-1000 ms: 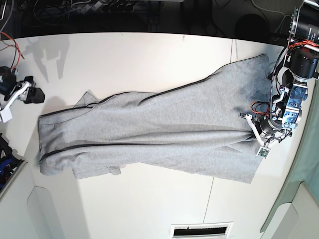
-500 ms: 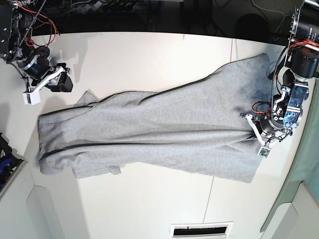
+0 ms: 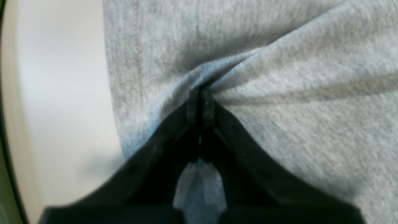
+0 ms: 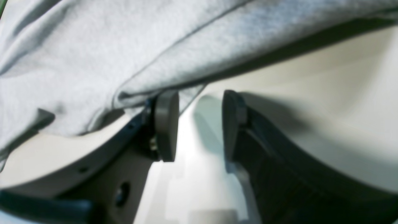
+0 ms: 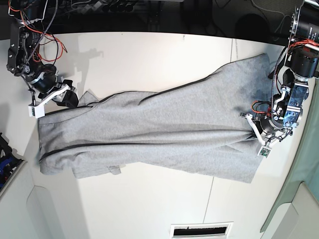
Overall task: Layout the t-shirt on the table in an organized manner, then fold the t-shirt properly
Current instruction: 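Grasp the shirt hem with the right gripper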
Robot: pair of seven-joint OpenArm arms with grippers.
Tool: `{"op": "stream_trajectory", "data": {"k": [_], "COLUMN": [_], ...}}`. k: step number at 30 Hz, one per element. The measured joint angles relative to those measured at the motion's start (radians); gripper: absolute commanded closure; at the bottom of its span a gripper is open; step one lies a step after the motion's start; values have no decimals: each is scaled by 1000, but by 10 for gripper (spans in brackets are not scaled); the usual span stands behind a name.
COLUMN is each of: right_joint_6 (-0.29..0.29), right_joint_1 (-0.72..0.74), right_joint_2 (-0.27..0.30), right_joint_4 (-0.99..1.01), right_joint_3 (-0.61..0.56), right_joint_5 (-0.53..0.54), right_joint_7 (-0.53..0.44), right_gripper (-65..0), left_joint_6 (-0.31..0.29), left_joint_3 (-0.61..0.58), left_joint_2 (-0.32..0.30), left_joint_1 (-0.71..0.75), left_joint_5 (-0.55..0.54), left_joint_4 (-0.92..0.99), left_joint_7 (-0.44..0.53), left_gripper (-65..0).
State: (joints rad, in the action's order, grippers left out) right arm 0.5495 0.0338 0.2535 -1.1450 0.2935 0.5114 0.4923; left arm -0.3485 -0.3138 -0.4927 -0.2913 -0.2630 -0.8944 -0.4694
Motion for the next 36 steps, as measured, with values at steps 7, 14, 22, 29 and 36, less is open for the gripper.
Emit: {"op": "stream_trajectory", "data": {"k": [7, 14, 22, 29, 36], "right_joint_6": [0, -27, -26, -11, -11], "right_joint_1": [3, 17, 19, -24, -189], "right_joint_2": [-24, -51, -57, -58, -5], "right_joint_4": [0, 0, 0, -127, -339], "right_joint_3": [-74, -130, -132, -52, 37], "right_joint_5": [-31, -106, -146, -164, -74], "right_joint_7": [-50, -77, -122, 30, 63], "right_gripper": [-240, -115, 0, 0, 0], "left_joint_6": [0, 0, 0, -1, -4], "left_joint_3": [0, 0, 0, 1, 1], "left_joint_2": [0, 0, 0, 0, 0], "left_joint_1": [0, 0, 3, 3, 3], "left_joint_5": [0, 0, 0, -5, -1], "left_joint_4": [0, 0, 0, -1, -2], "left_joint_7": [0, 0, 1, -9, -19], "left_gripper": [0, 0, 0, 0, 0]}}
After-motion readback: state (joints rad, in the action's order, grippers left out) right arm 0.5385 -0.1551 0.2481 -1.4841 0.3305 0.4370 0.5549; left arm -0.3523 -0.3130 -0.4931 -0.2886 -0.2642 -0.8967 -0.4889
